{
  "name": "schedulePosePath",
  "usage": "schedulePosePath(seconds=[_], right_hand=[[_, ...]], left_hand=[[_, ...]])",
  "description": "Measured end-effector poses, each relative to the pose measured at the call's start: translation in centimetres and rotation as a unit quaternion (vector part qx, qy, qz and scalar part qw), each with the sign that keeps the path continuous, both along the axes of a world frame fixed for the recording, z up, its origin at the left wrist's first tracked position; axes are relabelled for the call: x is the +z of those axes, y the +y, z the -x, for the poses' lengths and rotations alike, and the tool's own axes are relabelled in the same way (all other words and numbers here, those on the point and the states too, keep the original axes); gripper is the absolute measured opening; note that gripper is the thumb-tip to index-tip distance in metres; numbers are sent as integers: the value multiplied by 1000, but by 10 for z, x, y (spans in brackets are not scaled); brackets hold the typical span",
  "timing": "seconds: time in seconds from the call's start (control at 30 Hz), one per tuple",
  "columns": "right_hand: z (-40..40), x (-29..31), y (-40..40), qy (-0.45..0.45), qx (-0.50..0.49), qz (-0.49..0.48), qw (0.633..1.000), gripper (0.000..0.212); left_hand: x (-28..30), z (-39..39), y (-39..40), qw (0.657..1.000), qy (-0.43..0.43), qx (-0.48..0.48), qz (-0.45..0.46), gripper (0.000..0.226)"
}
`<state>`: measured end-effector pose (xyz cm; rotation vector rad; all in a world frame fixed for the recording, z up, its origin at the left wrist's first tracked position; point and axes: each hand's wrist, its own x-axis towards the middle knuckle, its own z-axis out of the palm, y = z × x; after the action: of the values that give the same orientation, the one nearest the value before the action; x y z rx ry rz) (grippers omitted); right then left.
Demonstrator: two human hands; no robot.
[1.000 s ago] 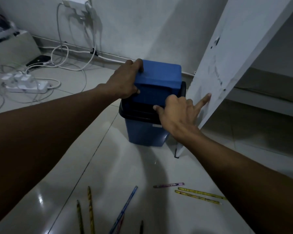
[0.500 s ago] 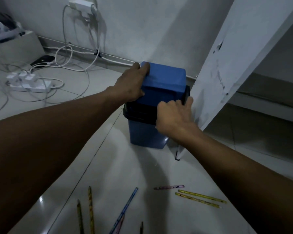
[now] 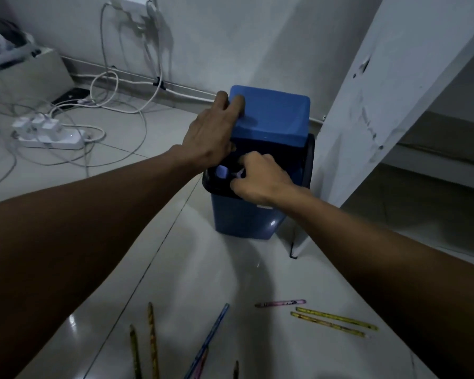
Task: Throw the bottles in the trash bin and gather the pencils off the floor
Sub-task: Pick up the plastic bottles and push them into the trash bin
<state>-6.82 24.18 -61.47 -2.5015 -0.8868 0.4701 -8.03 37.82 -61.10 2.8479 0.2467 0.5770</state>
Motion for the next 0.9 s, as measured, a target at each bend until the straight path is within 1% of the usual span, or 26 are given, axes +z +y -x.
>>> schedulePosePath(seconds=[0.07, 0.1, 0.13, 0.2, 0.3, 0.37, 0.53, 0.63, 0.73, 0.8, 0.9], right_hand=[[-6, -3, 0, 5, 16, -11, 1000, 25], [-9, -4, 0, 30, 30, -12, 999, 23], [-12, -4, 1, 65, 40, -6, 997, 29], [-17, -4, 3, 116, 58, 32, 991, 51], [-19, -7, 7, 113, 91, 119, 982, 78], [-20, -12, 11, 106, 101, 147, 978, 83], [-20, -15, 13, 107, 74, 163, 978, 87], [-18, -15, 7, 32, 80, 154, 984, 77], [-15, -19, -10, -66, 55, 128, 988, 54], [-12, -22, -26, -137, 56, 101, 984, 44], [-9, -24, -50, -197, 77, 55, 976, 35]], left_hand=[[0, 0, 0, 1000, 4, -2, 5, 58], [0, 0, 1, 1000, 7, -5, 7, 58], [0, 0, 1, 1000, 9, -8, 9, 58], [1, 1, 2, 1000, 12, -12, 12, 59], [1, 1, 2, 1000, 14, -14, 14, 60], [0, 2, 2, 1000, 17, -14, 12, 62], [1, 3, 4, 999, 26, -23, 12, 60], [1, 4, 5, 999, 31, -28, 17, 60], [-1, 3, 7, 998, 39, -31, 32, 59], [-3, 2, 8, 997, 47, -36, 39, 59], [-4, 1, 8, 996, 66, -35, 54, 59]])
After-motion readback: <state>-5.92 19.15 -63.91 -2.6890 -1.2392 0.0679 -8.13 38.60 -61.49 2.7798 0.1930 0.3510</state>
